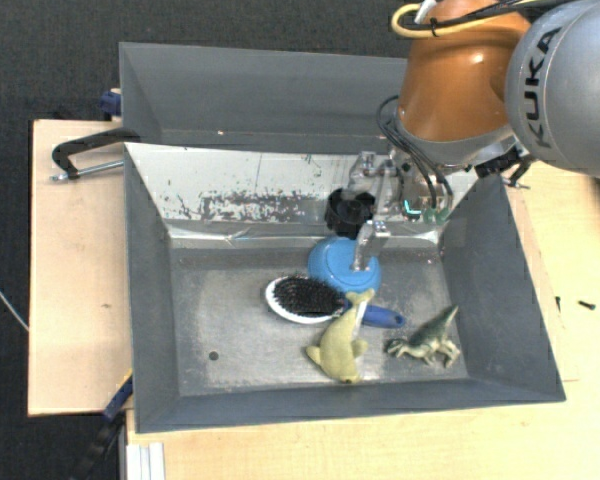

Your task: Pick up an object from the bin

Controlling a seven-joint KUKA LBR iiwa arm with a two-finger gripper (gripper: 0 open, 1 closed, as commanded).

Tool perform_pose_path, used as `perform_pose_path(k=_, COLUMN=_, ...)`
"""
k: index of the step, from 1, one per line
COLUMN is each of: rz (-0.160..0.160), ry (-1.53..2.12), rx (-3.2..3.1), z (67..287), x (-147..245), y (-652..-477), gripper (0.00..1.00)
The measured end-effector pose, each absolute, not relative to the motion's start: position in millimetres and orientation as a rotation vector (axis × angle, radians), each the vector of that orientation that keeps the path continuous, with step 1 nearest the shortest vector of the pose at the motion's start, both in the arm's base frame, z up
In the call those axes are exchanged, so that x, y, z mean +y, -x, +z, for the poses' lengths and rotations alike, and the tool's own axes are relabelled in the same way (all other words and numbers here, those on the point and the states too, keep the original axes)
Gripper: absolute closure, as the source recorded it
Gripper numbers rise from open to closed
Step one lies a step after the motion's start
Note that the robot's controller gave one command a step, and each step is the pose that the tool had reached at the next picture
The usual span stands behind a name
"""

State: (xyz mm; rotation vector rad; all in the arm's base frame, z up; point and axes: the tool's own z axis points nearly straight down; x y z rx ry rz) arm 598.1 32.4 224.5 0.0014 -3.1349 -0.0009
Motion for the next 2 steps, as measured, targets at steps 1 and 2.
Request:
perform_pose_path(k=1, rz=-0.008, ry=0.197, rx=-3.14, z=85, x=68, y=-580.2, gripper=0.0)
perform_pose_path(k=2, rz=-0.004, ry=0.197, rx=-3.139, z=102, x=91, y=-592.2, gripper=0.0)
